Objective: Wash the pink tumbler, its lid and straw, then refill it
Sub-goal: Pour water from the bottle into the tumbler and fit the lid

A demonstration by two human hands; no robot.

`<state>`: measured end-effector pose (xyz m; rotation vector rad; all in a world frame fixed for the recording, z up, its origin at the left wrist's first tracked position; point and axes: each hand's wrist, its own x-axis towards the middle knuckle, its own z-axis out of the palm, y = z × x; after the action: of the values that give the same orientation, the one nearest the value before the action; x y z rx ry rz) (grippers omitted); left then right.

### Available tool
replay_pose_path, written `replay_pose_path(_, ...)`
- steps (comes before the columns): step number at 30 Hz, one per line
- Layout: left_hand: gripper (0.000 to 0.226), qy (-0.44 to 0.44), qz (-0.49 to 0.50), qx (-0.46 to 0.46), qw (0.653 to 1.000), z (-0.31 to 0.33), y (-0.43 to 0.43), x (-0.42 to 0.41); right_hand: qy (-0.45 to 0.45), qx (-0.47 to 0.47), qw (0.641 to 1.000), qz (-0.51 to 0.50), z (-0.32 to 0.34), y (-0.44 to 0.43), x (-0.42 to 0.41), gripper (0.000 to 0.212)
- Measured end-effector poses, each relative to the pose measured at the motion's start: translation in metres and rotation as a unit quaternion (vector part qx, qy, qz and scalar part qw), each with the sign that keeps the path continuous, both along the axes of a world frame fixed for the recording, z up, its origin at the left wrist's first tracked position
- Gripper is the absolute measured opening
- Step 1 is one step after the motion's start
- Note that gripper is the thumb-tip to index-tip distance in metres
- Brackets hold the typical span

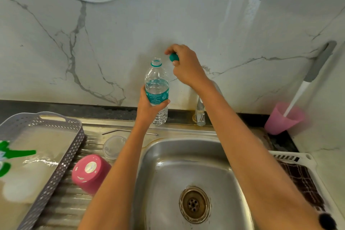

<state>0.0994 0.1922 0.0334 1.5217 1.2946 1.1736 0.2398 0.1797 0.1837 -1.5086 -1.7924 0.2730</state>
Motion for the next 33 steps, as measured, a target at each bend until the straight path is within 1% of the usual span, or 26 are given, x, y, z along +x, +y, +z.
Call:
replay_pose_path(4, 0.094, -0.024, -0.005, 0.010, 1.000, -0.003, 0.001, 0.002, -0.023, -0.067, 0.995, -0.070, -0.065, -0.002, 0.003, 0.029)
replay_pose_path(8, 0.115, -0.060, 0.014, 0.012, 0.998, -0.008, -0.003, 0.006, -0.056, -0.153, 0.982, -0.098, -0.127, -0.002, 0.002, 0.024)
replay_pose_path(10, 0.124, -0.070, 0.021, 0.010, 0.997, -0.013, -0.007, 0.007, -0.054, -0.187, 0.975, -0.111, -0.151, -0.001, 0.003, 0.023)
replay_pose_path(12, 0.128, -0.070, 0.031, 0.005, 0.997, -0.018, -0.012, 0.007, -0.069, -0.203, 0.969, -0.120, -0.169, 0.002, 0.005, 0.022)
replay_pose_path(14, 0.126, -0.060, 0.048, 0.001, 0.997, -0.026, -0.017, 0.007, -0.088, -0.209, 0.965, -0.135, -0.180, 0.005, 0.006, 0.027)
replay_pose_path(16, 0.124, -0.058, 0.067, -0.010, 0.996, -0.034, -0.023, 0.007, -0.085, -0.213, 0.962, -0.146, -0.188, 0.009, 0.006, 0.032)
replay_pose_path(19, 0.117, -0.067, 0.098, -0.029, 0.993, -0.043, -0.039, 0.007, -0.094, -0.240, 0.956, -0.144, -0.198, 0.013, 0.007, 0.029)
replay_pose_path(22, 0.112, -0.077, 0.118, -0.052, 0.989, -0.053, -0.057, 0.009, -0.052, -0.256, 0.955, -0.144, -0.206, 0.014, 0.009, 0.024)
replay_pose_path(25, 0.102, -0.065, 0.113, -0.053, 0.990, -0.059, -0.082, 0.010, -0.016, -0.242, 0.960, -0.138, -0.206, 0.007, 0.010, 0.028)
replay_pose_path(27, 0.089, -0.088, 0.109, -0.071, 0.988, -0.060, -0.105, 0.008, -0.011, -0.221, 0.966, -0.130, -0.201, -0.005, 0.009, 0.033)
replay_pose_path(29, 0.072, -0.116, 0.113, -0.098, 0.982, -0.062, -0.128, 0.004, -0.002, -0.202, 0.970, -0.133, -0.196, -0.022, 0.007, 0.035)
replay_pose_path(31, 0.050, -0.131, 0.123, -0.131, 0.975, -0.065, -0.151, -0.004, 0.021, -0.171, 0.976, -0.134, -0.189, -0.042, -0.002, 0.033)
replay_pose_path(33, 0.034, -0.167, 0.131, -0.168, 0.963, -0.069, -0.174, -0.013, 0.054, -0.128, 0.984, -0.112, -0.180, -0.066, -0.017, 0.026)
